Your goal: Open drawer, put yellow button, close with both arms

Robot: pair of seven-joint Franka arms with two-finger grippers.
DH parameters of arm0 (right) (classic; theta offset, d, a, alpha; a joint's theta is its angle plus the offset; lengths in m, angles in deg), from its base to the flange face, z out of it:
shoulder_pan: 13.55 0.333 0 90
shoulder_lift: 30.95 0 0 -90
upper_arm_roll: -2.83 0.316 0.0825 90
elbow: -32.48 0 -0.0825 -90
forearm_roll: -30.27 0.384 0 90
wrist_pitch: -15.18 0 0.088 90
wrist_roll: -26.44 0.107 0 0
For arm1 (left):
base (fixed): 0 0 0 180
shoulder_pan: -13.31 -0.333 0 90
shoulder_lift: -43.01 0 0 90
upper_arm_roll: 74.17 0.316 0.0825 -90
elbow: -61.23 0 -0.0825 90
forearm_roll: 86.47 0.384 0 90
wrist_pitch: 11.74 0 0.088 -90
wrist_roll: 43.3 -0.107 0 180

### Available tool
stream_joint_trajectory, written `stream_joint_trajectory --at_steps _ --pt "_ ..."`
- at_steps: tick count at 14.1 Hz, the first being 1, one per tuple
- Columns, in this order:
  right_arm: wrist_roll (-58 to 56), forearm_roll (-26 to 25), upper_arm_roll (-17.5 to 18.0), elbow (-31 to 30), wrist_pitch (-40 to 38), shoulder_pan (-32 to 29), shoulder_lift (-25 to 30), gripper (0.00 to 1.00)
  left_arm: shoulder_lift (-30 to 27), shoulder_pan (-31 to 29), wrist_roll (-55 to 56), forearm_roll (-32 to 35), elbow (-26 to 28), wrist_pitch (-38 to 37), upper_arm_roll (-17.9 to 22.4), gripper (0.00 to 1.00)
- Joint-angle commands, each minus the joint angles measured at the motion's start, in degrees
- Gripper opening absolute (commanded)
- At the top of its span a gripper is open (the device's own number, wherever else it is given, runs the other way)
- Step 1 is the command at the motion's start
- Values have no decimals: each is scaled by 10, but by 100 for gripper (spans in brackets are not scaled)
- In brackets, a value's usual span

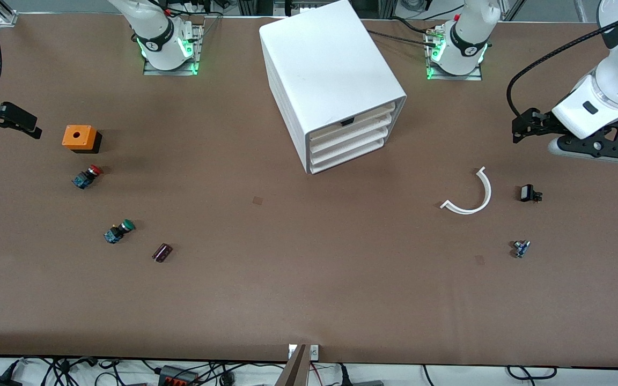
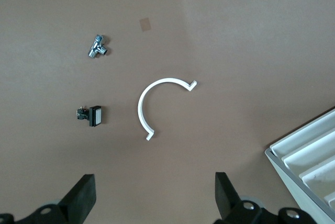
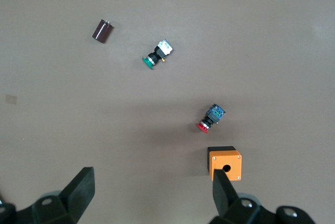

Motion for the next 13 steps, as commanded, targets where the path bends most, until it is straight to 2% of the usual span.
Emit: stream_joint_trajectory --at_steps 1,13 --pt "-7 -6 5 -12 1 -3 13 100 4 7 -6 -13 -23 -18 -1 100" --pt "-16 -6 5 -13 -1 -4 12 100 8 2 -10 -13 -24 -21 -6 100"
